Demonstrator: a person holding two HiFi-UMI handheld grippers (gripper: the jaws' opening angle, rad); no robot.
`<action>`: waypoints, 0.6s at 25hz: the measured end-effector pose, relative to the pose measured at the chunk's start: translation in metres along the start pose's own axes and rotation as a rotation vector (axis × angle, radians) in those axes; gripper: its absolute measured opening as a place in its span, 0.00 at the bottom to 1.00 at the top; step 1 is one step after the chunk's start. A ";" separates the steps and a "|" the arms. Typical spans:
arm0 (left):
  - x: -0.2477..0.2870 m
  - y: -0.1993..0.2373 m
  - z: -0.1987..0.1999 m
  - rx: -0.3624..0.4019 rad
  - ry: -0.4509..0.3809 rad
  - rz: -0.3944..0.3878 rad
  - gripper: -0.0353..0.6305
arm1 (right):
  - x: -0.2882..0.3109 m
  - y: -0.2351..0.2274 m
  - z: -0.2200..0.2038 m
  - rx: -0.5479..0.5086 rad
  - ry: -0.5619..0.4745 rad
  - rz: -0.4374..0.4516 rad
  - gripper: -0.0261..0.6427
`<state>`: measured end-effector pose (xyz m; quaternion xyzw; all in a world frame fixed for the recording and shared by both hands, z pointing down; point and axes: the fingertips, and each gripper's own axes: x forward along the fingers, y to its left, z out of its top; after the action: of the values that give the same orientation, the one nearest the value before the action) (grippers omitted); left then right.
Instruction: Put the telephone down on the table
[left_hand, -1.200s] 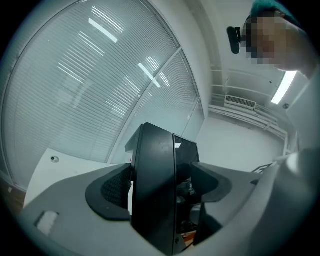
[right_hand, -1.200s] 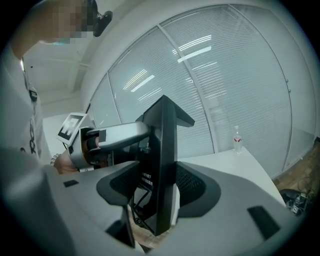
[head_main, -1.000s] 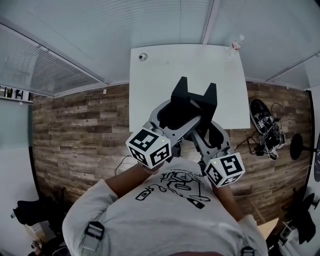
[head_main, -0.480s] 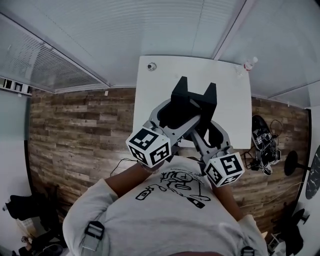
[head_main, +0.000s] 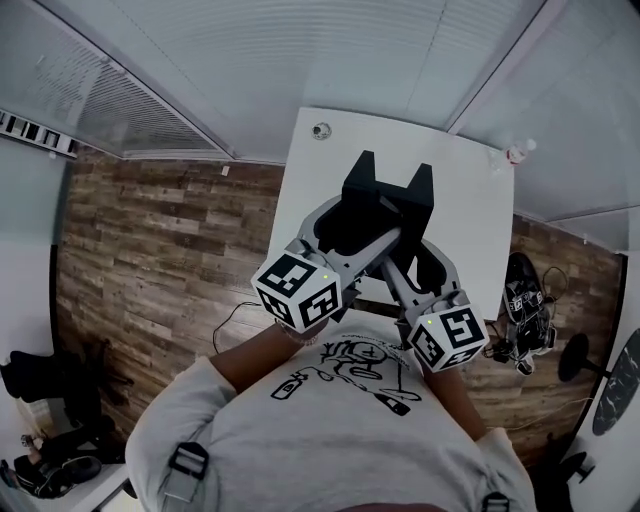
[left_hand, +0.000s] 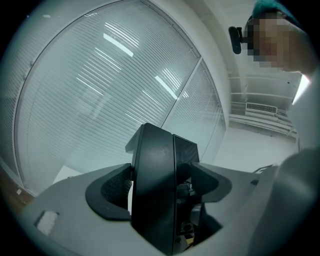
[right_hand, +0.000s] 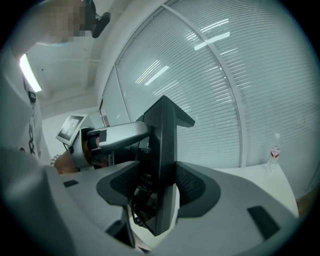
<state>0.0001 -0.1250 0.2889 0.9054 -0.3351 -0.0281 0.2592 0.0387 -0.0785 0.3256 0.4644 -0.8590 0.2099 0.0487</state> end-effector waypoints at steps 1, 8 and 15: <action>0.002 0.000 0.000 -0.002 -0.005 0.011 0.59 | 0.000 -0.002 0.001 -0.003 0.004 0.011 0.36; 0.021 -0.011 -0.007 -0.015 -0.027 0.071 0.59 | -0.011 -0.026 0.002 -0.014 0.033 0.068 0.36; 0.033 -0.016 -0.024 -0.028 -0.003 0.084 0.59 | -0.019 -0.041 -0.009 0.014 0.053 0.072 0.36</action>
<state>0.0408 -0.1244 0.3055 0.8867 -0.3728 -0.0231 0.2723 0.0826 -0.0795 0.3416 0.4279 -0.8720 0.2299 0.0604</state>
